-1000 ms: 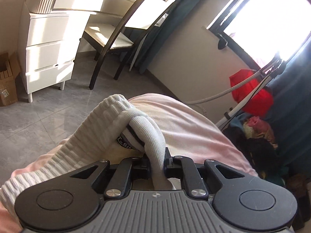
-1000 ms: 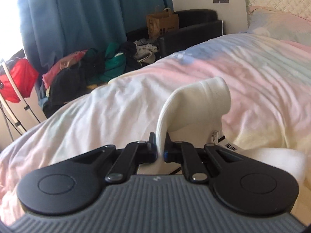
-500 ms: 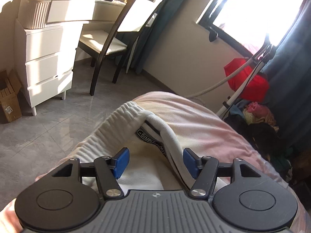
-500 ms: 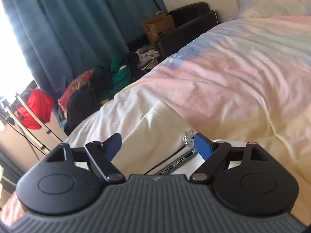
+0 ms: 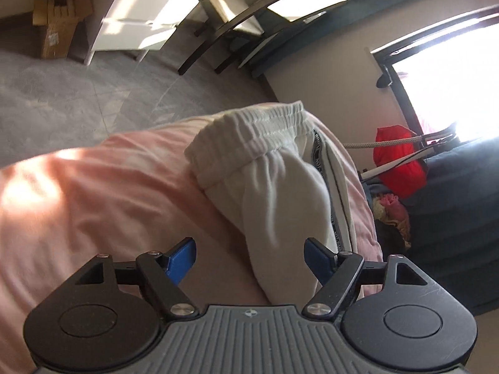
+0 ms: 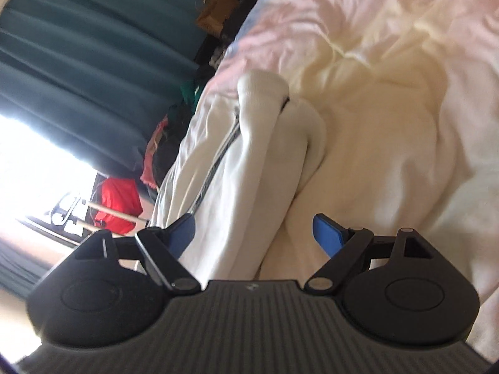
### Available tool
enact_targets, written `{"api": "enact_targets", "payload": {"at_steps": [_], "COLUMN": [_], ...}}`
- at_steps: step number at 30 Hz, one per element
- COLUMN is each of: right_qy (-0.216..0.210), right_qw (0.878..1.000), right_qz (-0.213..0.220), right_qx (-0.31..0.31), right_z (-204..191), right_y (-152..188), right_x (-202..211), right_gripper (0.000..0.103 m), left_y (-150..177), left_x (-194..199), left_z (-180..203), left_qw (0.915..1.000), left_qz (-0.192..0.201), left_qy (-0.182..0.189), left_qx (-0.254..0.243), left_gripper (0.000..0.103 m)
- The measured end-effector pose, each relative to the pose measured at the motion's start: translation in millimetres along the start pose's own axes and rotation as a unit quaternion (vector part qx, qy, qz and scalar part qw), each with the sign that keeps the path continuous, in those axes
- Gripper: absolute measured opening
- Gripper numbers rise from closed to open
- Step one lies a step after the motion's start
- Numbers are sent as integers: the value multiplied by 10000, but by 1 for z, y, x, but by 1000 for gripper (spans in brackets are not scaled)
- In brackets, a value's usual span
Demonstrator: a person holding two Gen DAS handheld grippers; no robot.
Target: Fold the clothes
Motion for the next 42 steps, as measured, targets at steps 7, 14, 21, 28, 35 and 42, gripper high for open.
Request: {"api": "enact_targets", "payload": {"at_steps": [7,14,21,28,35,42], "right_qy": [132,303,248,28,134,-127], "right_qw": [9985,9922,9906,9935,9945,9854], "right_qz": [479,1132,1291,1124,732,312], "right_qx": [242,436,367,-167,-732,-1672], "right_z": [-6,-19,-40,-16,44,79], "right_y": [-17,-37,-47,-33,-7,1], "right_x": [-61,-75,-25,61,110,119], "right_gripper": [86,32,18,18,18,18], "left_y": [-38,-59,-78,-72,-53,-3], "left_x": [-37,-38,13,111,157,137], "left_z": [2,30,70,42,-53,-132], "left_qw": [9959,9891,9838,9809,9848,9870], "left_qz": [882,1173,1405,1494,977,730], "left_qy": [-163,-815,-992,-923,-1030,-482], "left_qx": [128,-346,-514,-835,-999,-1348], "left_gripper": [67,21,16,16,17,27]}}
Point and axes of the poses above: each gripper's, at about its wrist camera, not at the fingertips, and x roughly against the way its jaws point, z to its right, y to its underside, the point moved 10 cm from there along -x, roughly the way its jaws point, and after that the axes turned 10 degrees about -x, right-handed, at the moved point
